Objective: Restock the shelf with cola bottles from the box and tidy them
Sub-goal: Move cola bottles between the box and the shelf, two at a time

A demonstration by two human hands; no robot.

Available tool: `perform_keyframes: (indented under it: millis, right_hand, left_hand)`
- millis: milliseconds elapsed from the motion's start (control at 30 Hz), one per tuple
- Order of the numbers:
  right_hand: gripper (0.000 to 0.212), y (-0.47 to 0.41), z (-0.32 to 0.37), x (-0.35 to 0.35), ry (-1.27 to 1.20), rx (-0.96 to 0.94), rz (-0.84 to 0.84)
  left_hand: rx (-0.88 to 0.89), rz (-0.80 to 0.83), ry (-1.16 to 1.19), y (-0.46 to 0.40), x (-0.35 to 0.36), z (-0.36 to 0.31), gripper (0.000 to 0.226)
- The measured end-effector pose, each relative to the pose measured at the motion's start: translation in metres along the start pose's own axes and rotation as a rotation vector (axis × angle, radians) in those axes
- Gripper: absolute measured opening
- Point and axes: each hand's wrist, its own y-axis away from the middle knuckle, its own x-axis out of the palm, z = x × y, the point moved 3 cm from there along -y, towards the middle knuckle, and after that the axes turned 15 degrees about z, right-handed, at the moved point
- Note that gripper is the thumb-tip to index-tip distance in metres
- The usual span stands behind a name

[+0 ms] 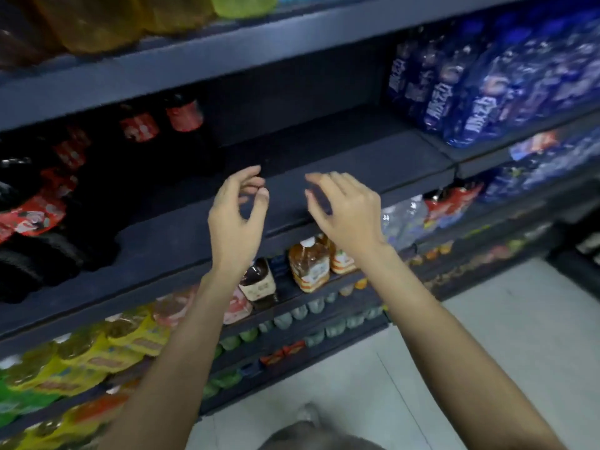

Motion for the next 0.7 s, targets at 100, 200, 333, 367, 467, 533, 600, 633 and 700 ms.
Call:
perform_keyframes:
  millis: [100, 200, 333, 367, 467, 533, 600, 633, 700]
  right_hand:
    - [0.018, 0.077, -0.033, -0.045, 0.026, 0.063, 0.006]
    - [0.021, 0.163, -0.077, -0.078, 0.021, 0.203, 0.176]
    - [0.033, 0.282, -0.131, -0.122, -0.048, 0.547, 0.428]
    - [0.036, 0.309, -0.143, -0.134, -0.064, 0.648, 0.48]
    - [0.045, 0.38, -0.177, -0.169, -0.171, 0.973, 0.576]
    - [0.052, 0.423, -0.201, -0.189, -0.237, 1.156, 0.606]
    - [0.058, 0.465, -0.228, -0.209, -0.288, 1.318, 0.598]
    - [0.059, 0.487, -0.243, -0.22, -0.311, 1.397, 0.585]
    - [0.06, 0.531, -0.274, -0.243, -0.347, 1.536, 0.587]
  left_hand:
    - [0.189, 0.101, -0.052, 0.027, 0.063, -0.028, 0.024]
    - [0.242, 0.251, -0.069, 0.058, 0.136, -0.045, 0.023]
    - [0.084, 0.635, -0.027, 0.101, 0.25, -0.053, 0.024]
    - [0.009, 0.743, -0.026, 0.112, 0.279, -0.055, 0.023]
    - [-0.273, 1.02, 0.036, 0.143, 0.364, -0.059, 0.024]
    - [-0.402, 1.133, 0.068, 0.159, 0.421, -0.066, 0.024]
    - [-0.439, 1.192, 0.049, 0.174, 0.481, -0.075, 0.025]
    - [-0.45, 1.215, 0.025, 0.18, 0.51, -0.081, 0.026]
    - [-0.482, 1.28, -0.009, 0.195, 0.571, -0.093, 0.03]
